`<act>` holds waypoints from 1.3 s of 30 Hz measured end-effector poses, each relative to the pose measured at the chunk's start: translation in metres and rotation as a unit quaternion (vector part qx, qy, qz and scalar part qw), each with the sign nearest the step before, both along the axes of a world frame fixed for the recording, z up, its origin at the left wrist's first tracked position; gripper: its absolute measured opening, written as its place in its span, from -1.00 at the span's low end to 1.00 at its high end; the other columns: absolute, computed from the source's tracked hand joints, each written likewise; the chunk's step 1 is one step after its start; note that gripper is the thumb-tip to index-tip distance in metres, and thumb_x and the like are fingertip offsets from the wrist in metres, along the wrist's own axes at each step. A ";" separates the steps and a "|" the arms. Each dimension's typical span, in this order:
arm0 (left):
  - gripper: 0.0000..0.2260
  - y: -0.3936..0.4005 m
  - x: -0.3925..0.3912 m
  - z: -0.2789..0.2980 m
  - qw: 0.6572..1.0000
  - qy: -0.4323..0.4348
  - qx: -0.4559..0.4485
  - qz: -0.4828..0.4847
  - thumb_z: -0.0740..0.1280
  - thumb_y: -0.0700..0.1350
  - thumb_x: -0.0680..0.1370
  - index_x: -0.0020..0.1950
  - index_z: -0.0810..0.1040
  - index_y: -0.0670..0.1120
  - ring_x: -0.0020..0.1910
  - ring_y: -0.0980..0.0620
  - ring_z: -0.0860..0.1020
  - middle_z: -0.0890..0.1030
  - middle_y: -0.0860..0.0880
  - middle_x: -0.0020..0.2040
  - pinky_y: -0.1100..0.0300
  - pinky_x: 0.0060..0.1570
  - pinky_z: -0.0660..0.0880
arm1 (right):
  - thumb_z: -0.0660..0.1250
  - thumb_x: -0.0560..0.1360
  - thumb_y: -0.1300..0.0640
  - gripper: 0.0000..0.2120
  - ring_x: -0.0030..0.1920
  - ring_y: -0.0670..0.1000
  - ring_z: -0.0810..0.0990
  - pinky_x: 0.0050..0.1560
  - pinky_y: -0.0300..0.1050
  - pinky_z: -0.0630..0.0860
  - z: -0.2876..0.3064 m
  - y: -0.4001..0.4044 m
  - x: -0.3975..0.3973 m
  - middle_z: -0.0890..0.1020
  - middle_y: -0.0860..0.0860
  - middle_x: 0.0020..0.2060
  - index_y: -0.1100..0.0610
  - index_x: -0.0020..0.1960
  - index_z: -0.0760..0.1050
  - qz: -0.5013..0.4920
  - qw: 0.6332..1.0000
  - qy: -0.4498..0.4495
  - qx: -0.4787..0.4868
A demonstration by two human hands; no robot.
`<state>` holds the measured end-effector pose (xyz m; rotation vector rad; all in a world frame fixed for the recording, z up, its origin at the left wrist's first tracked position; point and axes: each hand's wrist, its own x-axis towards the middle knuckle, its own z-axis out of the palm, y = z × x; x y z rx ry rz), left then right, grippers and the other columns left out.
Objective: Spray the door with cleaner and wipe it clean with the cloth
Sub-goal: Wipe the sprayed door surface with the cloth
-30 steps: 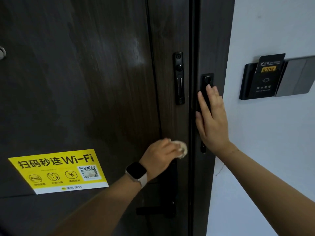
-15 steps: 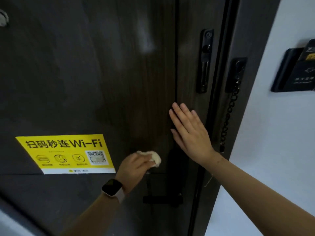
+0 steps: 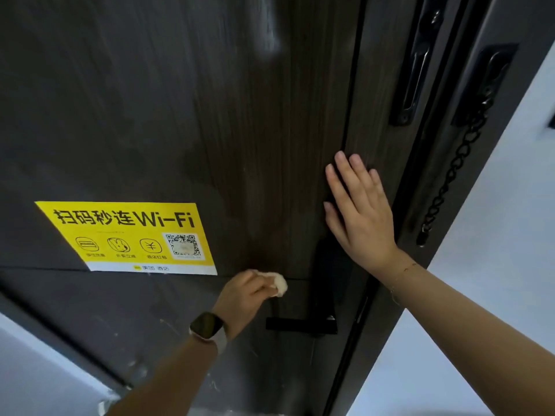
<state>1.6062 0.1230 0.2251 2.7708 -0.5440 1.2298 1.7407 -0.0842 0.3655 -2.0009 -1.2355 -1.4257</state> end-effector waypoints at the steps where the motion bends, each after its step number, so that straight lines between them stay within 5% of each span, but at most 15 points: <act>1: -0.81 -0.003 -0.003 -0.008 0.999 0.022 -0.027 0.018 0.28 -0.22 0.51 -0.02 0.68 -0.11 -0.08 -0.05 0.44 0.51 0.01 0.01 0.09 -0.12 0.49 | 0.18 0.64 0.15 -0.54 0.56 0.01 -0.04 0.55 0.01 0.00 0.000 0.000 -0.002 0.23 0.15 0.49 0.23 0.50 0.20 -0.001 1.000 0.007 0.000; 7: -0.75 -0.013 -0.015 0.006 0.985 0.022 -0.126 0.116 0.23 -0.18 0.45 -0.09 0.70 -0.14 -0.05 -0.01 0.40 0.50 0.05 -0.01 0.25 -0.08 0.39 | 0.26 0.59 0.19 -0.52 0.55 0.08 0.08 0.54 0.04 0.05 -0.031 0.012 -0.029 0.22 0.14 0.50 0.23 0.48 0.28 0.044 0.995 0.057 -0.066; 9: -0.78 -0.014 -0.029 0.006 0.957 0.036 -0.231 0.170 0.25 -0.17 0.45 -0.12 0.70 -0.08 -0.04 0.04 0.40 0.46 0.14 -0.02 0.33 -0.06 0.37 | 0.26 0.57 0.20 -0.53 0.54 0.11 0.14 0.53 0.05 0.09 -0.050 0.017 -0.041 0.24 0.14 0.50 0.22 0.46 0.33 0.069 0.989 0.085 -0.103; 13: -0.72 -0.017 -0.066 0.003 0.801 0.091 -0.550 0.218 0.50 -0.22 0.38 -0.08 0.61 0.15 -0.03 0.11 0.57 0.62 0.16 -0.05 0.21 0.02 0.51 | 0.23 0.58 0.17 -0.66 0.41 0.07 0.40 0.44 -0.02 0.31 -0.085 0.029 -0.075 0.45 0.10 0.38 0.19 0.33 0.50 0.191 0.945 0.251 -0.087; 15: -0.68 -0.016 -0.088 0.010 0.673 0.086 -0.718 0.156 0.50 -0.29 0.35 0.02 0.56 -0.04 -0.15 -0.02 0.65 0.67 -0.06 -0.11 0.05 -0.16 0.60 | 0.24 0.58 0.11 -0.72 0.22 -0.05 0.53 0.24 -0.12 0.48 -0.102 0.039 -0.098 0.55 -0.04 0.22 0.13 0.24 0.58 0.242 0.889 0.389 -0.021; 16: -0.71 -0.015 -0.100 0.015 0.639 0.082 -0.751 0.146 0.48 -0.37 0.37 0.01 0.52 -0.14 -0.25 0.00 0.66 0.67 -0.09 -0.19 0.11 -0.31 0.59 | 0.27 0.58 0.07 -0.75 0.14 -0.10 0.56 0.13 -0.16 0.52 -0.110 0.046 -0.111 0.56 -0.13 0.15 0.06 0.21 0.59 0.257 0.848 0.463 0.012; 18: -0.82 -0.011 -0.125 0.018 0.637 0.108 -0.740 0.187 0.40 -0.42 0.46 -0.08 0.52 -0.18 -0.42 0.16 0.61 0.65 0.01 -0.39 0.30 -0.46 0.50 | 0.35 0.54 -0.03 -0.77 0.04 -0.09 0.58 0.01 -0.21 0.55 -0.126 0.066 -0.139 0.53 -0.24 0.06 -0.08 0.19 0.56 0.272 0.752 0.600 0.044; 21: -0.88 0.001 -0.155 0.014 0.633 0.137 -0.728 0.223 0.39 -0.29 0.52 -0.14 0.60 -0.09 -0.41 0.18 0.60 0.65 0.06 -0.38 0.29 -0.39 0.52 | 0.39 0.43 -0.05 -0.71 0.02 -0.09 0.58 -0.01 -0.24 0.53 -0.146 0.104 -0.183 0.54 -0.20 0.03 -0.15 0.15 0.55 0.294 0.627 0.720 0.045; 25: -0.86 0.043 -0.190 -0.009 0.608 0.146 -0.740 0.249 0.50 0.02 0.42 -0.24 0.59 0.02 -0.31 0.11 0.60 0.66 0.05 -0.32 0.24 -0.26 0.52 | 0.41 0.46 0.26 -0.76 -0.12 -0.12 0.66 -0.17 -0.35 0.55 -0.160 0.161 -0.235 0.63 0.03 -0.04 0.06 0.10 0.60 0.294 0.532 0.783 0.135; 27: -0.76 0.071 -0.207 -0.019 0.598 0.170 -0.753 0.216 0.44 0.12 0.41 -0.18 0.60 -0.05 -0.30 0.15 0.61 0.67 0.05 -0.29 0.28 -0.24 0.55 | 0.41 0.46 0.28 -0.77 -0.10 -0.09 0.68 -0.19 -0.33 0.56 -0.171 0.193 -0.256 0.67 0.02 -0.05 0.09 0.08 0.61 0.274 0.520 0.792 0.168; 30: -0.96 0.124 -0.231 -0.036 0.592 0.175 -0.766 0.179 0.40 -0.13 0.51 -0.08 0.64 -0.06 -0.19 0.07 0.65 0.69 -0.01 -0.18 0.26 -0.19 0.57 | 0.40 0.47 0.24 -0.79 -0.06 -0.04 0.69 -0.11 -0.27 0.58 -0.188 0.247 -0.283 0.71 0.01 -0.06 0.12 0.10 0.61 0.236 0.514 0.796 0.215; 34: -0.84 0.216 -0.273 -0.070 0.603 0.220 -0.758 0.112 0.37 -0.15 0.52 0.08 0.64 -0.13 -0.04 0.07 0.66 0.69 -0.02 -0.03 0.26 -0.08 0.56 | 0.35 0.50 0.33 -0.81 -0.15 -0.07 0.69 -0.18 -0.30 0.57 -0.212 0.322 -0.324 0.73 -0.02 -0.15 0.18 0.09 0.60 0.176 0.525 0.775 0.304; 39: -0.85 0.315 -0.315 -0.116 0.701 0.233 -0.660 0.135 0.38 -0.19 0.54 0.05 0.62 0.03 0.08 0.17 0.59 0.64 0.06 0.08 0.25 0.08 0.52 | 0.35 0.52 0.25 -0.80 -0.10 -0.05 0.67 -0.13 -0.30 0.57 -0.247 0.385 -0.356 0.71 0.03 -0.10 0.11 0.12 0.60 0.105 0.542 0.749 0.367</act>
